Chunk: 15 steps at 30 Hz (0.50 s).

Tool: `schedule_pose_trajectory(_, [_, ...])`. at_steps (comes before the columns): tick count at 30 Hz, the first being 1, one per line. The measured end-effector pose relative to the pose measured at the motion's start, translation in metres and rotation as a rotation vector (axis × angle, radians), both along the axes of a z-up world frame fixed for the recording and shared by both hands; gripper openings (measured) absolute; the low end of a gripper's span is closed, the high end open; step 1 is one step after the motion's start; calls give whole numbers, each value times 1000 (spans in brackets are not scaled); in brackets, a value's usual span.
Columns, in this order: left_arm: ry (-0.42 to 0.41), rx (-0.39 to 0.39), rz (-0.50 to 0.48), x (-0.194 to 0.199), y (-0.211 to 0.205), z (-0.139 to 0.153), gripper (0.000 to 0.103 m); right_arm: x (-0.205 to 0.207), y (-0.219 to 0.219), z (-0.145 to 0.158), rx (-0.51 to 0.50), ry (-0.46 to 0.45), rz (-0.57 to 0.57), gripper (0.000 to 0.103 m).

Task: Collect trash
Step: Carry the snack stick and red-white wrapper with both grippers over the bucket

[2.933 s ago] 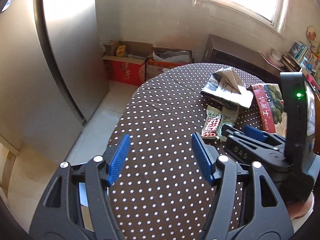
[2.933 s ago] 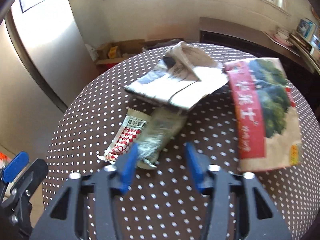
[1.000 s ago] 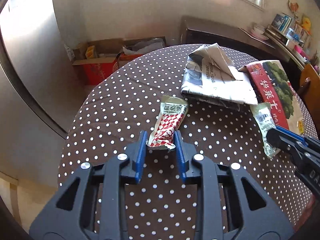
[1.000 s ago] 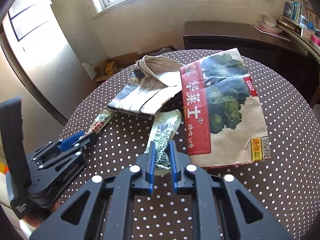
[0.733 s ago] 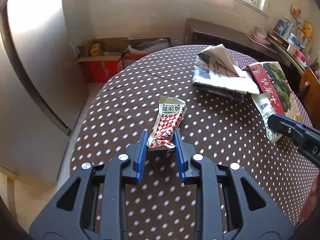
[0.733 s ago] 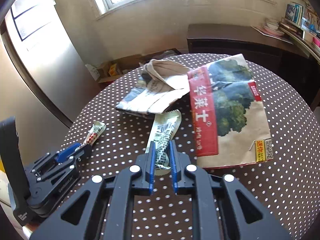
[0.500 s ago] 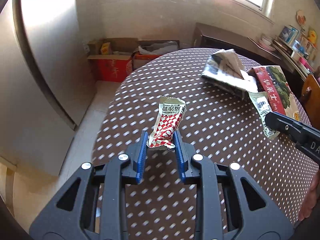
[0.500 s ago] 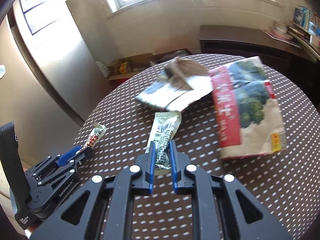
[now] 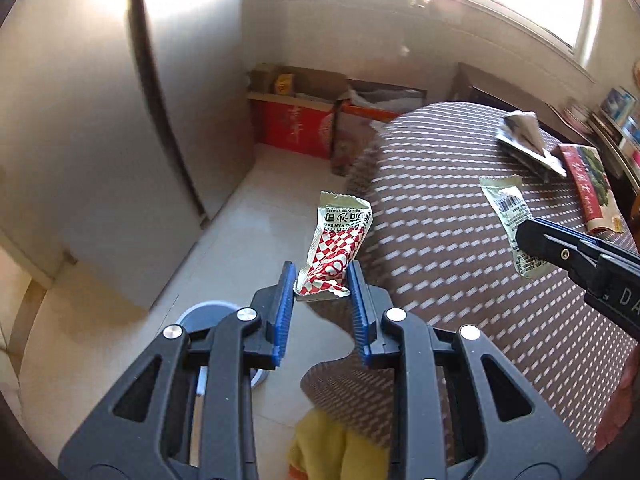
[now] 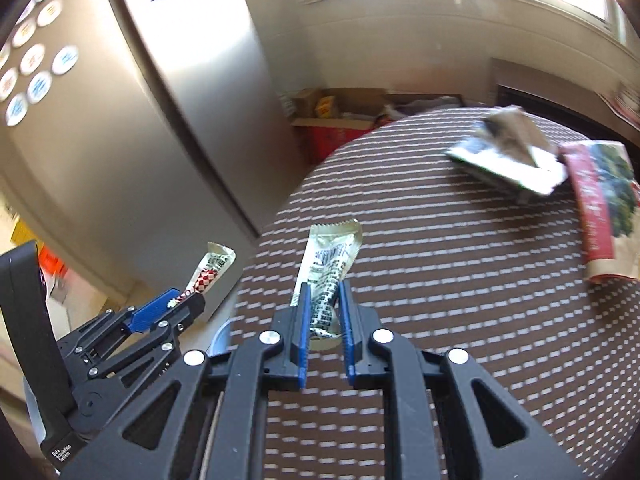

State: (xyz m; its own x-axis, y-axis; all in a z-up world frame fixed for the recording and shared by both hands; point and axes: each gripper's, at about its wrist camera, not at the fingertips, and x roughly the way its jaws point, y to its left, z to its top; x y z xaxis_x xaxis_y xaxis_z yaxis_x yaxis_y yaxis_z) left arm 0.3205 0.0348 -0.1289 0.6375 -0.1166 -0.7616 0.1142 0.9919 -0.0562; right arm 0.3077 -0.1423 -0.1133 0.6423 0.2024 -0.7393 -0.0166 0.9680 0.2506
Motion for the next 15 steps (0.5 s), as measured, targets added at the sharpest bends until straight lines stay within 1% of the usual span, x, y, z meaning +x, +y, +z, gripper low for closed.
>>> schedule_pose_trajectory(4, [4, 17, 73, -14, 38, -5, 26, -2, 43, -2, -13, 5, 82, 14])
schedule_pose_trajectory(9, [25, 6, 148, -27, 82, -15, 26, 0, 92, -10, -32, 25, 180, 14])
schedule_pose_trajectory(12, [41, 22, 199, -33, 107, -23, 26, 4, 115, -16, -36, 35, 222, 14])
schedule_pose_trajectory(15, [59, 22, 230, -37, 128, -32, 27, 6, 140, -20, -40, 44, 261, 14])
